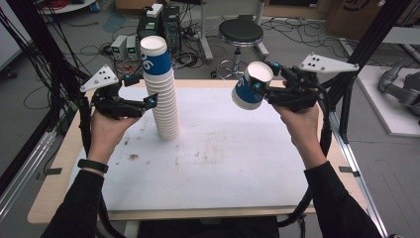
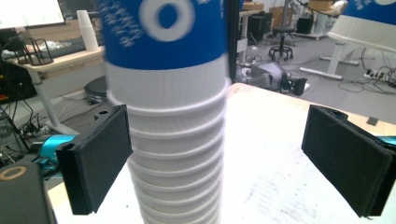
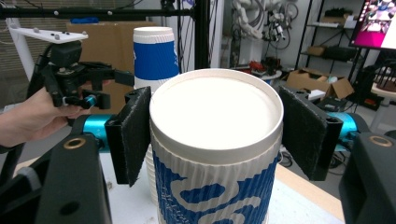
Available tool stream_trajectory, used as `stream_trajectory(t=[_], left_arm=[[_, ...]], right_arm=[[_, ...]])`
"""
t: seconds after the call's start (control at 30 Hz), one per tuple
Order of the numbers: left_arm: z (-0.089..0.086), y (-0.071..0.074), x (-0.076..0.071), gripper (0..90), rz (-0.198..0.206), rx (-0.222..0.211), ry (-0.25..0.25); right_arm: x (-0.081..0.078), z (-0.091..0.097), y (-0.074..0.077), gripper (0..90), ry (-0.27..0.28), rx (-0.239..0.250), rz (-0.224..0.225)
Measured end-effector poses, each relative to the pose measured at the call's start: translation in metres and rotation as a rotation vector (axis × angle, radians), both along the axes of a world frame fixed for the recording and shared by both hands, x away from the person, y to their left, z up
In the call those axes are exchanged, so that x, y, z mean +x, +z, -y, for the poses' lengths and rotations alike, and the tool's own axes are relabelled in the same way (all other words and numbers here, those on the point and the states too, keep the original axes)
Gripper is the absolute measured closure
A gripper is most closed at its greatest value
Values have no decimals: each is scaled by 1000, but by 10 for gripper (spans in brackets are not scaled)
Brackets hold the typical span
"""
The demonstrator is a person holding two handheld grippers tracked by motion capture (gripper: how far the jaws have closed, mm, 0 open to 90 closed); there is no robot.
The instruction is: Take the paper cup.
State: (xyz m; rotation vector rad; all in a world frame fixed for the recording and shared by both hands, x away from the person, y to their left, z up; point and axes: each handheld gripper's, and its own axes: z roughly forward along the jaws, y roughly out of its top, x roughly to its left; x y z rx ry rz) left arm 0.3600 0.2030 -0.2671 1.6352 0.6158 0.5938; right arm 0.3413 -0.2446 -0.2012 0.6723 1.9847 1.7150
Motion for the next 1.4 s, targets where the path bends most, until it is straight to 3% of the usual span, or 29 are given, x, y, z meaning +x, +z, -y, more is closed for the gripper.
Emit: stream_trajectory(t=[0.07,0.4,0.67,0.93,1.27,1.33,1.4], left_arm=[[3,-2,-9,83,9,-13,-38],[16,-15,-33,83,3,-14,-97],[28,-40,-51,84,-9,-17,-128],[29,-72,-52,84,-48,-20,-140],[31,-88,-56,84,-42,-15,-151],[34,-90,-55,84,-42,14,-144],[36,-94,-54,85,-48,12,-144]], right_arm=[[-3,1,-8,303,-8,-6,-1],[-8,8,-34,302,-8,-1,-36],[-16,10,-50,302,-1,10,-39],[-24,15,-74,302,-6,12,-44],[-28,23,-93,302,-8,-3,-74],[-29,23,-96,302,-6,-9,-83],[-29,22,-98,302,-4,-12,-89]])
